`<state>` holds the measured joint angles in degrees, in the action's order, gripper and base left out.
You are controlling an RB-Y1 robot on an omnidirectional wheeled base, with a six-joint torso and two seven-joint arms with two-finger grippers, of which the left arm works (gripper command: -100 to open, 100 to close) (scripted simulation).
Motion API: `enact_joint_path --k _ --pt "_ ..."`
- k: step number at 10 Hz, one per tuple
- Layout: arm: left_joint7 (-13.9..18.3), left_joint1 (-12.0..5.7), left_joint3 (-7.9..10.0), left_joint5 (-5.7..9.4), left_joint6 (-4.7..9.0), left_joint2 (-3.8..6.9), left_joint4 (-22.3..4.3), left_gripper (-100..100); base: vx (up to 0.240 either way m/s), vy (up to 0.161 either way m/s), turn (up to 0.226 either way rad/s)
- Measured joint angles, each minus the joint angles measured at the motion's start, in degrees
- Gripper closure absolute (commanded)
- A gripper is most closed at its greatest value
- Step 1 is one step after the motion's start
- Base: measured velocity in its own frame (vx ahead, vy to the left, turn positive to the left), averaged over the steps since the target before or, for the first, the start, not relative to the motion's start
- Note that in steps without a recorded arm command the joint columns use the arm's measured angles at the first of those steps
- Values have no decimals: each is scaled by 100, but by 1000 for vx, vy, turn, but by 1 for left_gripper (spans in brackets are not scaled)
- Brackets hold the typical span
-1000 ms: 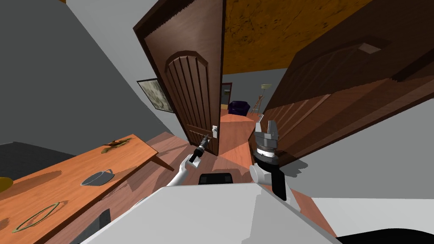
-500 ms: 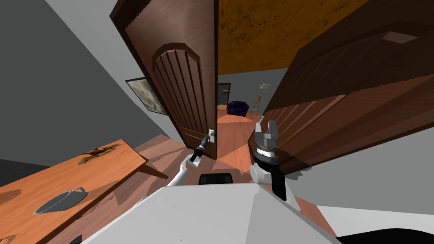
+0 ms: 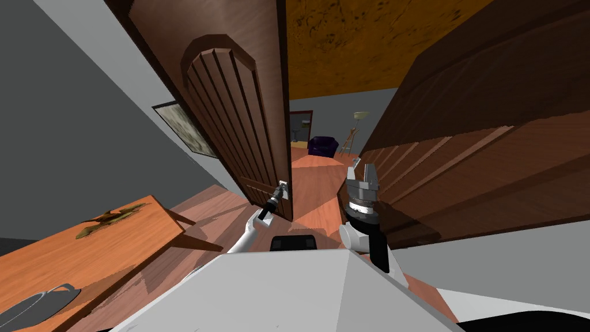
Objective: Push the door open
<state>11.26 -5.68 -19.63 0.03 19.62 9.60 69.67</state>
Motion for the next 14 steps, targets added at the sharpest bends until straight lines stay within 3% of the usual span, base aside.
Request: enact_joint_path --k 4,7,14 --pt "-3 -2 -3 -3 -19 1 -10 100 -7 5 -8" --pt "-22 -5 56 5 -21 -23 -134 100 124 -93 42" --pt "-171 -160 460 36 -15 -138 -308 100 143 -118 45"
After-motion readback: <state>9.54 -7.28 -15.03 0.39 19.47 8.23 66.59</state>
